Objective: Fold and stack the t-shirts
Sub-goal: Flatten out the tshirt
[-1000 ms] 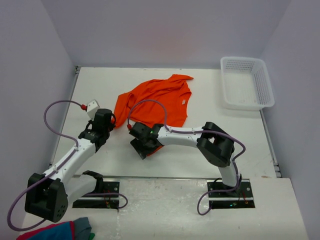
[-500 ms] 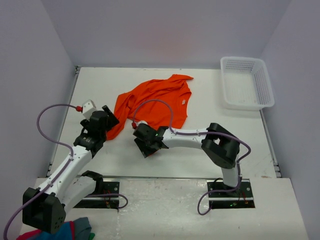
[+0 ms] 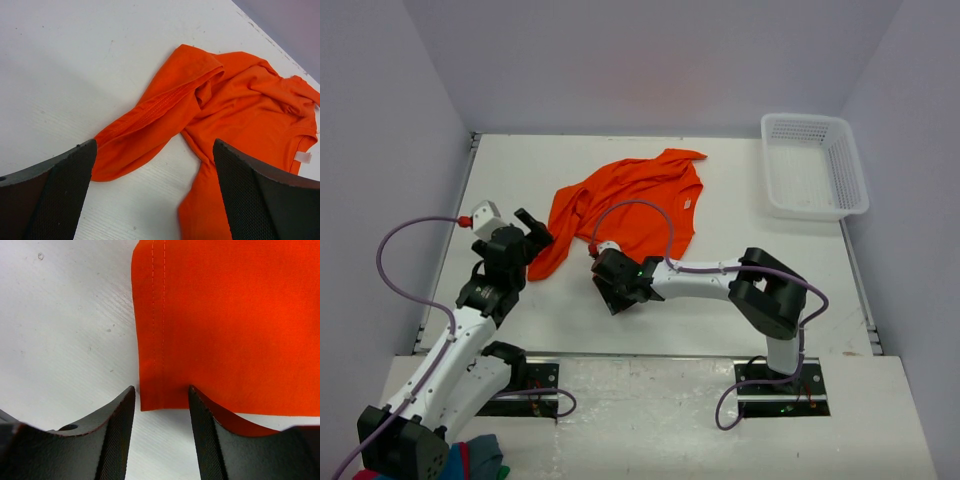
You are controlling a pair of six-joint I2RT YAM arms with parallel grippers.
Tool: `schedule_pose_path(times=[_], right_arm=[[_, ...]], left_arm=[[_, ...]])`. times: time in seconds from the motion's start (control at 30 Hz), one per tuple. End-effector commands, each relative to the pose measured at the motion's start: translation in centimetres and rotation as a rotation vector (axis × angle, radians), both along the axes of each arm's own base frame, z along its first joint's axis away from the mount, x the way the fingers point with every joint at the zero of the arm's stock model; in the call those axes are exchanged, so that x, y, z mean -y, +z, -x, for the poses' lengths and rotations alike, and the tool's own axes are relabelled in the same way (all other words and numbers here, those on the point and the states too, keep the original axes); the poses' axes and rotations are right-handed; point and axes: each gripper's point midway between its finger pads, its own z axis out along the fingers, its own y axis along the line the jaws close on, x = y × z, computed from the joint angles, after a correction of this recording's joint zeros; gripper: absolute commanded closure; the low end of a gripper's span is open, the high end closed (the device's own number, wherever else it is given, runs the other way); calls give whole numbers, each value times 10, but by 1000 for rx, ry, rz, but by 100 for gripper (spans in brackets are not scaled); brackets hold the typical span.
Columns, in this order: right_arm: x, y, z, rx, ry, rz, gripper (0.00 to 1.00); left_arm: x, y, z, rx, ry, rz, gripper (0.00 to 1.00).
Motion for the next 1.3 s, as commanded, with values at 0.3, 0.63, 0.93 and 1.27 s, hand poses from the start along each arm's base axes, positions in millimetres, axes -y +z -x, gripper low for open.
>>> schedule_pose_path(times=[0.3,0.63,0.93,1.27], right_arm=[[59,-61,52,-235,104,310,53],[68,-58,68,-319,168,372,59],[92,-65,81,-364,159,433,71],[94,-29,51,-175,39,402,98]], left_arm=[[9,17,-8,39,-29,51,2],[10,36,-8,79,-33,63,2],[9,42,-9,86,-31,55,2],[11,12,-14,0,-43,21,2]])
